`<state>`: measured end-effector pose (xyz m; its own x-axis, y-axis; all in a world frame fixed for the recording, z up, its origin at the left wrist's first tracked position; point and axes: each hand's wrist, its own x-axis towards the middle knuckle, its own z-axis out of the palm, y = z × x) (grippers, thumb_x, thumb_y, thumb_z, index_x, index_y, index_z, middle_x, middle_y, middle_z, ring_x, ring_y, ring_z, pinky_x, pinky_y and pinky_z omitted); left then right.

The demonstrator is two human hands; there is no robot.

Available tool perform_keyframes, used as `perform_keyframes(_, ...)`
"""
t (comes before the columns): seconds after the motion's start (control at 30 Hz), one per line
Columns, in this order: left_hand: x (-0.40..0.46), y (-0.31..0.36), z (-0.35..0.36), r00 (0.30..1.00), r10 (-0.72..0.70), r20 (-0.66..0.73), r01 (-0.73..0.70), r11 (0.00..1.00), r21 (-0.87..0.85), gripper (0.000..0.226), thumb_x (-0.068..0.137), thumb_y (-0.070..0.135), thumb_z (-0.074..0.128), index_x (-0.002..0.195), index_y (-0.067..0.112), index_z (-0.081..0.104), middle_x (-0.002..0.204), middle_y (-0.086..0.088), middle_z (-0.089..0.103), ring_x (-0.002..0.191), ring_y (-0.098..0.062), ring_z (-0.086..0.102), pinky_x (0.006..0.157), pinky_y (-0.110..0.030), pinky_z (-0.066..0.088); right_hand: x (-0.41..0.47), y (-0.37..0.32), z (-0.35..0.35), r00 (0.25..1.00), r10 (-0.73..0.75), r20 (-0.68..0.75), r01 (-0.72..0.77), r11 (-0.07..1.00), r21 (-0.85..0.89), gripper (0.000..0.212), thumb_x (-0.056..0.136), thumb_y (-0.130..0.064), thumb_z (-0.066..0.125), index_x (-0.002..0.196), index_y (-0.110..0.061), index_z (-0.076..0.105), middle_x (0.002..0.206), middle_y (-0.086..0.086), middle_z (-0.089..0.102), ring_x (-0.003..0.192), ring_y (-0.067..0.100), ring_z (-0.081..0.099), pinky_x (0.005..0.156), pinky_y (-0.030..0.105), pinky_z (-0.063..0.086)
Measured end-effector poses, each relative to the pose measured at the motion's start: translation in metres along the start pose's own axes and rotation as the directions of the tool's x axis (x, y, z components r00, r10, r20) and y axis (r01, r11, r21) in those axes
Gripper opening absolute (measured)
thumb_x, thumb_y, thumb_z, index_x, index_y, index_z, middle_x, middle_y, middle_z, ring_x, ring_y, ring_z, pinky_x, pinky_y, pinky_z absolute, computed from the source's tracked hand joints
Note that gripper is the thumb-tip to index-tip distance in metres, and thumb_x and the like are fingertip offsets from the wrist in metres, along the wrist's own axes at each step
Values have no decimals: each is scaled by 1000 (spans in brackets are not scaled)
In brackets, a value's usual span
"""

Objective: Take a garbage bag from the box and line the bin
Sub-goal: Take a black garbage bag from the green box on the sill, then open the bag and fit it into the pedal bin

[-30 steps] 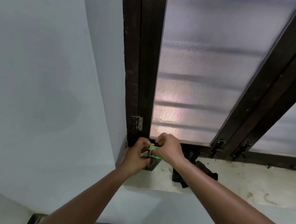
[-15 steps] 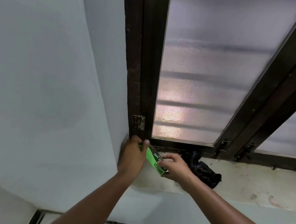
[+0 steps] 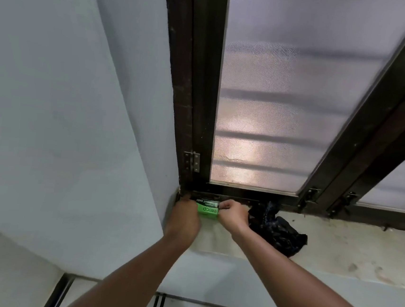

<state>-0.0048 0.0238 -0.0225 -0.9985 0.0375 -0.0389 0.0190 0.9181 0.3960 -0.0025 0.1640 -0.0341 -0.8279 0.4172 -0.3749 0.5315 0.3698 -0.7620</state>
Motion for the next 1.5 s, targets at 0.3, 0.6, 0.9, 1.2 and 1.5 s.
perform_keyframes(0.3, -18, 38, 21, 968, 171, 186, -116, 955, -271, 33, 89, 10, 62, 118, 23, 71, 112, 1, 70, 89, -16, 69, 80, -31, 57, -22, 61, -79, 857, -462, -229, 271, 782, -562, 53, 78, -45, 68, 128, -32, 57, 126, -7, 51, 117, 20, 49, 91, 37, 52)
perform_keyframes(0.6, -38, 63, 47, 851, 351, 391, -172, 889, -424, 103, 69, 10, 85, 155, 37, 35, 148, 3, 38, 134, -18, 42, 108, -37, 47, -28, 100, -109, 984, -39, 175, 71, 981, -178, 64, 81, -10, 65, 137, -36, 51, 125, 3, 66, 106, 24, 66, 88, 36, 58)
perform_keyframes(0.9, -40, 74, 28, 906, 342, 248, -239, 900, -365, 17, 85, 13, 67, 93, 29, 68, 104, -2, 55, 108, -19, 51, 94, -32, 45, -57, 114, -171, 848, -88, 523, -20, 980, 198, 74, 71, -8, 85, 135, -28, 54, 122, 9, 70, 111, 32, 69, 91, 43, 59)
perform_keyframes(1.2, -67, 74, -3, 984, 30, 178, 79, 814, -576, 23, 92, 12, 55, 108, 22, 69, 102, -5, 71, 80, -15, 61, 55, -27, 45, -130, 156, -196, 957, 8, 289, -47, 991, 129, 21, 92, -22, 73, 112, -18, 76, 105, 4, 80, 100, 23, 75, 98, 41, 57)
perform_keyframes(1.5, -142, 25, -18, 754, 656, -50, -656, 755, 12, 73, 74, 19, 72, 140, 33, 45, 139, 2, 40, 126, -24, 36, 103, -42, 36, -225, 156, -150, 984, 145, 102, -177, 760, 625, 22, 99, -19, 64, 115, -7, 73, 107, 13, 78, 100, 29, 74, 82, 36, 57)
